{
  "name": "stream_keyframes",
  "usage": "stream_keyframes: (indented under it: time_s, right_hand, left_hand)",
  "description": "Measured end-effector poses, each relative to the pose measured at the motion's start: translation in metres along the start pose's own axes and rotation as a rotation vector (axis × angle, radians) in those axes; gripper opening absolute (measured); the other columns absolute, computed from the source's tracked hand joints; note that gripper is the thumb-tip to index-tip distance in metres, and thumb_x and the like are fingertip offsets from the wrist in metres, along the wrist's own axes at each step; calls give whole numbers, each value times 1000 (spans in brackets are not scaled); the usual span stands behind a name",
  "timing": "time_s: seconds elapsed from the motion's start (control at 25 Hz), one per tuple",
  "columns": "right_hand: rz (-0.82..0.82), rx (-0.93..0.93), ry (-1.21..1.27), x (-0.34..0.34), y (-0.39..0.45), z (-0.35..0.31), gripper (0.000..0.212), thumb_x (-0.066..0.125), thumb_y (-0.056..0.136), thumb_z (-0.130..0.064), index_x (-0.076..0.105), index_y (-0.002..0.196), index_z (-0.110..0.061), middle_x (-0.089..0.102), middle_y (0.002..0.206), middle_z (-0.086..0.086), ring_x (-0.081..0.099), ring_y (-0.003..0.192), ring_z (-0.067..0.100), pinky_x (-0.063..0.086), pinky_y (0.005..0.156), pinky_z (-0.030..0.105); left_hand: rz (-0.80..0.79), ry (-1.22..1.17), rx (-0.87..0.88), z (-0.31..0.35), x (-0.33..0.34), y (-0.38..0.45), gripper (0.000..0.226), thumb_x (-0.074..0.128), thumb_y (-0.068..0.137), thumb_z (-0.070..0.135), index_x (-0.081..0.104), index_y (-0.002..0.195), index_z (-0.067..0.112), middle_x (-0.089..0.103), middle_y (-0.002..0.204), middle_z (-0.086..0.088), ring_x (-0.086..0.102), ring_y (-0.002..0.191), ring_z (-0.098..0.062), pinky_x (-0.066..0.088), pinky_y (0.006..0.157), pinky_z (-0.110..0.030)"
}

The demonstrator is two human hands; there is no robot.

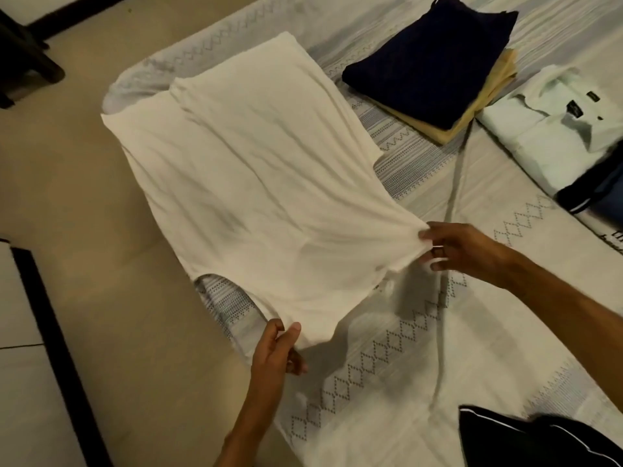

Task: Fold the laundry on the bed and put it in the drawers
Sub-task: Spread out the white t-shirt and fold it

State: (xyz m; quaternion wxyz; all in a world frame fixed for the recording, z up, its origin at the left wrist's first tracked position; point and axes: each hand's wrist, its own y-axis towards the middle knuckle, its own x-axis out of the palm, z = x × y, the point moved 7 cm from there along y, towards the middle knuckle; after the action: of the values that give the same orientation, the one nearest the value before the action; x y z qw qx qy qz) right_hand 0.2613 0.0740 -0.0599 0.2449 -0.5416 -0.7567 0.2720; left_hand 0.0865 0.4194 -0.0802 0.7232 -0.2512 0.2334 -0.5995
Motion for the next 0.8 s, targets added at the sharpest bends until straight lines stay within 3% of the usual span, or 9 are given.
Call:
stream_keyframes:
  time_s: [0.04, 0.12, 0.2, 0.24, 0.32, 0.44, 0.6, 0.72, 0.8]
  right_hand:
    - [4, 31, 37, -2, 2, 6, 25, 60, 98, -23, 69, 120, -16, 74, 103, 11, 72, 82, 20, 45, 73, 35]
    - [55, 46, -356, -10, 8, 19, 31, 64, 95, -25, 68, 125, -20, 73, 110, 5, 72, 85, 20, 50, 74, 33]
    - [54, -26, -848, -4, 14, 21, 46, 71, 88, -28, 65, 133, -27, 71, 120, 0, 69, 91, 18, 54, 81, 33]
    - [70, -81, -884, -1, 17, 15, 41, 72, 88, -25, 67, 129, -27, 74, 116, 1, 69, 87, 16, 56, 80, 33]
    - [90, -142, -594, 1, 16, 1, 22, 72, 91, -19, 74, 112, -21, 77, 100, 5, 70, 78, 16, 54, 70, 28]
    - [39, 13, -99, -2, 14, 17, 30, 73, 92, -24, 72, 120, -15, 77, 105, 11, 67, 81, 22, 48, 71, 31]
    - [171, 37, -556, -14, 10, 50, 36, 78, 89, -18, 69, 122, -25, 75, 98, 1, 71, 86, 20, 54, 69, 25]
    - [196, 35, -402, -10, 10, 53, 35, 79, 87, -12, 68, 119, -23, 74, 99, 1, 71, 81, 16, 52, 59, 19]
    - [268, 83, -258, -15, 12, 58, 27, 78, 88, -17, 72, 114, -21, 74, 96, 4, 67, 76, 18, 50, 57, 25]
  left_hand:
    - [-16, 11, -145, -14, 0, 0, 32, 73, 88, 55, 65, 100, 27, 67, 77, -9, 66, 65, -28, 56, 65, -38]
    - [-7, 90, -300, -33, -3, -3, 28, 71, 93, 50, 66, 113, 32, 76, 93, -6, 72, 67, -27, 58, 66, -38]
    - [-17, 210, -257, -33, -7, -7, 27, 70, 95, 41, 66, 119, 28, 79, 96, -5, 76, 74, -28, 61, 66, -39]
    - [-44, 195, -221, -31, -7, -7, 27, 70, 97, 35, 66, 121, 24, 79, 96, -7, 76, 76, -31, 62, 67, -42]
    - [-85, 89, -194, -28, -7, -7, 26, 68, 98, 27, 65, 124, 21, 77, 95, -10, 73, 74, -39, 61, 63, -45]
    - [-16, -128, -281, -33, -10, -3, 21, 67, 97, 25, 64, 114, 12, 65, 75, -10, 65, 57, -31, 57, 51, -37]
    - [27, -9, -411, -59, -9, -3, 22, 68, 100, 24, 64, 118, 14, 70, 77, -17, 65, 60, -26, 53, 55, -33]
    - [6, -24, -433, -67, -10, 1, 26, 70, 99, 24, 64, 122, 13, 69, 77, -17, 65, 62, -26, 53, 59, -35]
    - [-2, -50, -447, -68, -14, 2, 24, 69, 98, 23, 64, 121, 15, 68, 75, -15, 65, 61, -24, 52, 58, -34]
